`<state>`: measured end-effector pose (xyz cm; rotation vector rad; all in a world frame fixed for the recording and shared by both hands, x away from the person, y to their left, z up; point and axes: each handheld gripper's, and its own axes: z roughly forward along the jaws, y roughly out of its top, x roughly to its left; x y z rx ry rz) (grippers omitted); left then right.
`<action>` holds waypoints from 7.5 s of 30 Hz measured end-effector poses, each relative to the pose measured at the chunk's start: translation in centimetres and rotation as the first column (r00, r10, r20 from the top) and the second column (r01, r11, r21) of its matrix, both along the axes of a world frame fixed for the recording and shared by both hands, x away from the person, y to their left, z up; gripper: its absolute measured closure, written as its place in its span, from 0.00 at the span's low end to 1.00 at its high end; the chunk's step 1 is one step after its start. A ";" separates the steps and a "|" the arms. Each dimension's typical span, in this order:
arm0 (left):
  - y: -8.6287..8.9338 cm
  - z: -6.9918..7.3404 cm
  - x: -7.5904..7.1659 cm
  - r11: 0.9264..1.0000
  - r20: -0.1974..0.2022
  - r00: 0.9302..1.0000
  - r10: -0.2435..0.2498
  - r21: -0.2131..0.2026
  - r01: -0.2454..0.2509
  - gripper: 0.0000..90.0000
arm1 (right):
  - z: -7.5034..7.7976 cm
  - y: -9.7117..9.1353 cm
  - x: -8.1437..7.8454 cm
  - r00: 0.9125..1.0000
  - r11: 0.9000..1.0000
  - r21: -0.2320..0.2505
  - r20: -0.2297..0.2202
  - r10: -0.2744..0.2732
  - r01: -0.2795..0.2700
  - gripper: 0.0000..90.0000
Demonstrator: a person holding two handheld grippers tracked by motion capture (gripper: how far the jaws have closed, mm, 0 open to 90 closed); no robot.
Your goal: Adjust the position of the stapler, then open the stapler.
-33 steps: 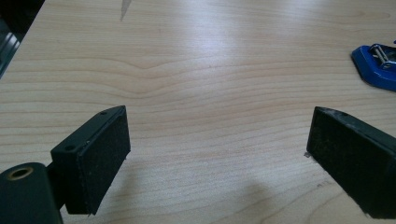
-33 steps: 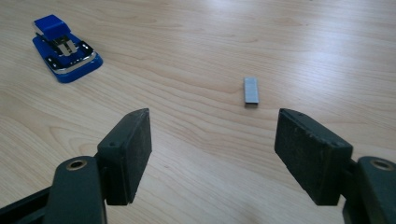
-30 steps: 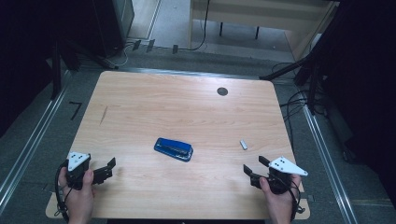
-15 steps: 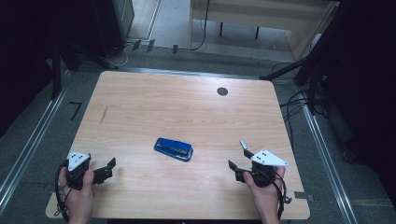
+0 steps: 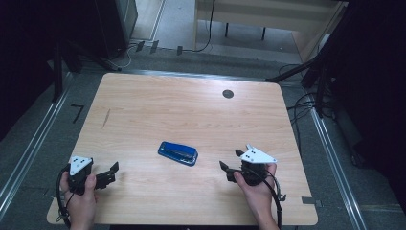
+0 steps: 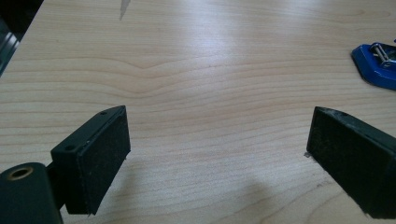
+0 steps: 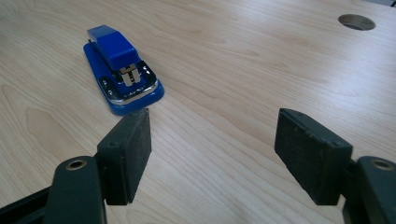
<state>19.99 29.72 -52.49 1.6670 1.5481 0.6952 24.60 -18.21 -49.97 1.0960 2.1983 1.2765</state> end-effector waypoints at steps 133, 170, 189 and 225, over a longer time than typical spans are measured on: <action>-6.5 0.9 -1.0 0.977 0.018 0.978 -0.209 0.051 0.207 0.07 | -2.4 11.7 3.1 0.941 0.941 -0.092 -0.130 0.313 -0.325 0.74; -11.8 0.6 -1.0 0.943 0.017 0.944 -0.330 0.058 0.328 0.17 | -2.6 8.8 0.1 0.928 0.922 -0.110 -0.079 0.365 -0.372 0.64; -15.8 -0.1 0.1 0.895 -0.001 0.895 -0.446 0.033 0.446 0.82 | -1.2 4.6 -1.6 0.945 0.944 0.041 0.000 0.327 -0.327 0.63; -19.8 -0.9 0.7 0.820 -0.053 0.818 -0.572 -0.016 0.572 1.00 | -2.7 4.0 -2.5 0.952 0.956 0.017 -0.091 0.293 -0.293 1.00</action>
